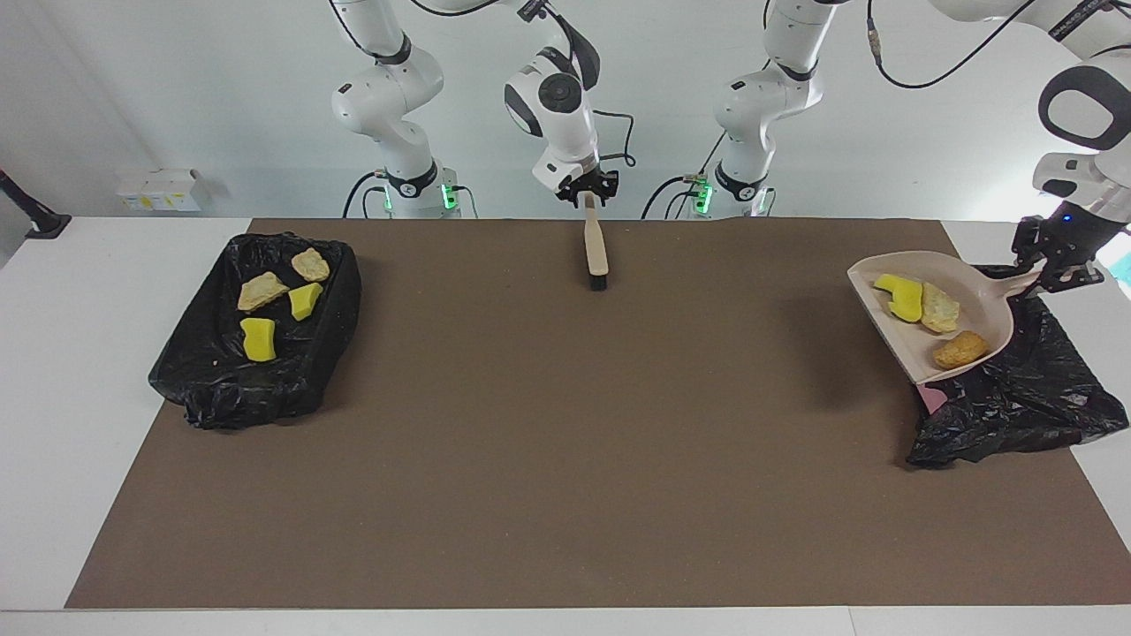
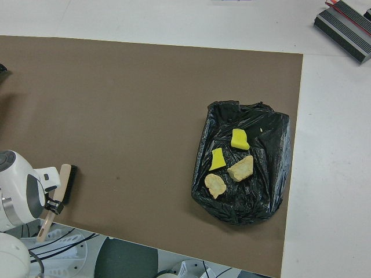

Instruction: Sweep and dump trash in bin

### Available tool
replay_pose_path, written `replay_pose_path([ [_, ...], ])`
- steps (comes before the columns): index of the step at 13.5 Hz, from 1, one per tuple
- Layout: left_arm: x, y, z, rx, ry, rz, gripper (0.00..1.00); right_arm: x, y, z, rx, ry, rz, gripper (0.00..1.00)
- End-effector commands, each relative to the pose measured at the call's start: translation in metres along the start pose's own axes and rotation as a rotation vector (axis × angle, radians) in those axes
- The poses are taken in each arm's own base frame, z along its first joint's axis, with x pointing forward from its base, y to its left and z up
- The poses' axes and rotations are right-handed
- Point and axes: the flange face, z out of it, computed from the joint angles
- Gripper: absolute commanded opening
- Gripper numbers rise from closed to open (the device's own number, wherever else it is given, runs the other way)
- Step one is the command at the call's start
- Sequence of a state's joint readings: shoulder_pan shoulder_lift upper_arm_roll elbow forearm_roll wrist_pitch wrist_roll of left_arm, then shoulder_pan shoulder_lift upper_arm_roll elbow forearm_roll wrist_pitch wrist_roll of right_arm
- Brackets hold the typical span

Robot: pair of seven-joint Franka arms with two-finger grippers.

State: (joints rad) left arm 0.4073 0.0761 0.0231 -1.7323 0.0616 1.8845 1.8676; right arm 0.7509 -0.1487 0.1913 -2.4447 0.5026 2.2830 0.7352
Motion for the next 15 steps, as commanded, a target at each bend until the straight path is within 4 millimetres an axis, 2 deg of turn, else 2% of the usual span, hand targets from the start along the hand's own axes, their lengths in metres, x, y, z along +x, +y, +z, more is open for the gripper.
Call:
replay_pose_path([
  [1, -0.045, 0.005, -0.01, 0.051, -0.1, -0.027, 0.0, 0.05, -0.001, -0.063, 0.088, 0.023, 0.055, 1.0],
  [4, -0.077, 0.01, -0.01, 0.088, -0.206, -0.047, 0.0, 0.106, 0.018, -0.148, 0.137, 0.023, 0.149, 1.0],
  [5, -0.08, 0.008, -0.012, 0.097, -0.259, -0.025, 0.0, 0.122, 0.032, -0.176, 0.151, 0.023, 0.181, 1.0],
  [7, -0.074, 0.002, -0.011, 0.08, -0.389, -0.005, 0.0, 0.151, 0.066, -0.24, 0.166, 0.061, 0.205, 1.0],
  [10, -0.044, -0.007, -0.014, 0.08, -0.574, -0.04, 0.0, 0.178, 0.112, -0.298, 0.152, 0.179, 0.077, 1.0],
  [12, -0.025, -0.016, -0.017, 0.088, -0.667, 0.015, 0.0, 0.191, 0.15, -0.332, 0.117, 0.217, 0.013, 1.0],
  [14, -0.001, -0.023, -0.025, 0.096, -0.777, 0.091, 0.0, 0.192, 0.168, -0.358, 0.018, 0.238, -0.021, 1.0],
  [15, 0.001, -0.024, -0.026, 0.099, -0.816, 0.102, 0.0, 0.193, 0.169, -0.371, -0.054, 0.255, -0.03, 1.0],
])
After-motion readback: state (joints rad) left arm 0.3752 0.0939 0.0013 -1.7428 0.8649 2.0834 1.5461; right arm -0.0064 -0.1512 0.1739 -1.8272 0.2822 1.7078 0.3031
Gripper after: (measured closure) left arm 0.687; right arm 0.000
